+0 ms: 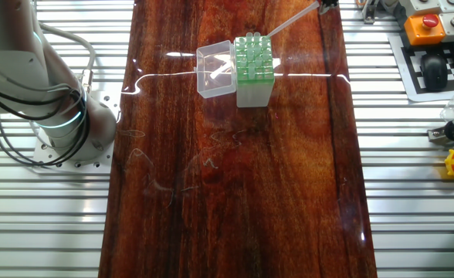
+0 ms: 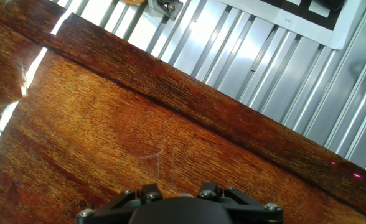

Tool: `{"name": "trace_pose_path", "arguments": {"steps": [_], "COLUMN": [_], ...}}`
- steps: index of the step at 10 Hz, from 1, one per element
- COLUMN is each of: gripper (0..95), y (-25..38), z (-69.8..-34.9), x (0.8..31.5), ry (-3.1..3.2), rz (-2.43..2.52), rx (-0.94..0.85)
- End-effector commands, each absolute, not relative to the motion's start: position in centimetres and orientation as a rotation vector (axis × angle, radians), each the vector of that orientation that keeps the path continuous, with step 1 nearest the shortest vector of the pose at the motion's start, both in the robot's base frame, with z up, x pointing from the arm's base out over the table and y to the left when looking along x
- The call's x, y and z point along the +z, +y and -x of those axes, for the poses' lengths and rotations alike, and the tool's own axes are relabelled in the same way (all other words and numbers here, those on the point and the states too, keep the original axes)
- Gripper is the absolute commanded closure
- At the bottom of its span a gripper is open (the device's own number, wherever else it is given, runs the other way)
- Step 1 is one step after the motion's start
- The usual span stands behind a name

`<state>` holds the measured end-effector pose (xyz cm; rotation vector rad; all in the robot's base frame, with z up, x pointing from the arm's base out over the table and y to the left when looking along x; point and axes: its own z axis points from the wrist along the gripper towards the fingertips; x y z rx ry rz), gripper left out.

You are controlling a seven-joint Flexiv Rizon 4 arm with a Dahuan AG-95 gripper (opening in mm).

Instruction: Insert a large pipette tip into the holder for large pipette tips

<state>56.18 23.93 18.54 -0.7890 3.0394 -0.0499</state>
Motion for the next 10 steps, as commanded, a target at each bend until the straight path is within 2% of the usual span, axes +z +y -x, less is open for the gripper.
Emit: {"name": "trace_pose_path", "arguments": {"steps": [1,10], "gripper": [57.0,57.0], "y": [23.94,23.94], "z": [-56.18,-56.18], "x": [18.52,18.52], "ry": [3.037,3.036], "rz": [0.794,0.822], "rx": [-0.046,-0.036]}}
